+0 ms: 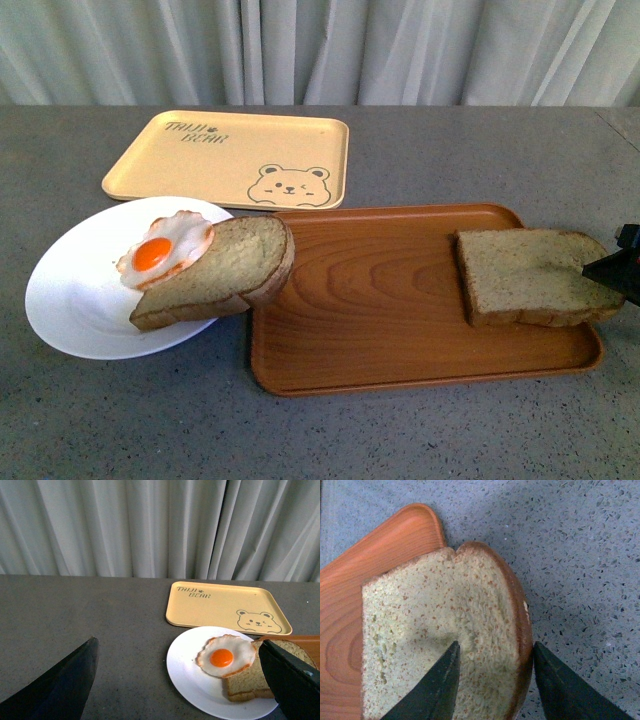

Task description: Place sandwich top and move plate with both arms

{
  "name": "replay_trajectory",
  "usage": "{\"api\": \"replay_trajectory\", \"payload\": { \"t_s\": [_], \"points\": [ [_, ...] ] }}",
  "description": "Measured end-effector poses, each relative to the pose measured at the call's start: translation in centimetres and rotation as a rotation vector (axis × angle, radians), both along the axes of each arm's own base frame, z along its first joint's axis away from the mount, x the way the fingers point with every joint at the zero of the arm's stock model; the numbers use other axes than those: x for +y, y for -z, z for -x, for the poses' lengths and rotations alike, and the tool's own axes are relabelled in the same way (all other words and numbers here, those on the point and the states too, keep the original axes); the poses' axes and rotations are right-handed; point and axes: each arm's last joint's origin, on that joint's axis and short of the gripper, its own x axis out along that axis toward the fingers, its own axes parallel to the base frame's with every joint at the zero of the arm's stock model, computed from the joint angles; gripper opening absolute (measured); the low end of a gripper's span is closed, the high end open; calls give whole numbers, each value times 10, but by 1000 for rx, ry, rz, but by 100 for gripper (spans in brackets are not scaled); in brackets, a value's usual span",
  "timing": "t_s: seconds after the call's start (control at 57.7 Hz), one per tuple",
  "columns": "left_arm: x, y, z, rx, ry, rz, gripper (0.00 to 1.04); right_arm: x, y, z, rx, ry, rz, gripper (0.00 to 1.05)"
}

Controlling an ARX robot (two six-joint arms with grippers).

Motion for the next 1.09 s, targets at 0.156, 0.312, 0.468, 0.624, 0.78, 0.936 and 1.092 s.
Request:
{"api": "replay_trajectory", "payload": {
  "t_s": [0.156, 0.312, 0.468, 0.624, 0.78, 0.936, 1.092],
  "points": [
    [0, 0, 0, 0, 0, 0, 96, 4, -26, 7, -69, -14, -46, 8],
    [0, 0, 0, 0, 0, 0, 96, 34, -81, 4, -219, -78, -121, 2],
    [0, 0, 0, 0, 0, 0, 96, 91, -120, -25, -327, -202, -210, 2],
    [0, 0, 0, 0, 0, 0, 96, 149, -131, -50, -358, -300, -261, 2],
    [0, 0, 0, 0, 0, 0, 96, 216, -116, -58, -314, -405, -295, 2],
    [0, 0, 0, 0, 0, 0, 96, 258, -98, -47, -270, -466, -287, 2],
    [0, 0, 0, 0, 0, 0, 96, 283, -77, -33, -214, -491, -257, 2]
  ]
}}
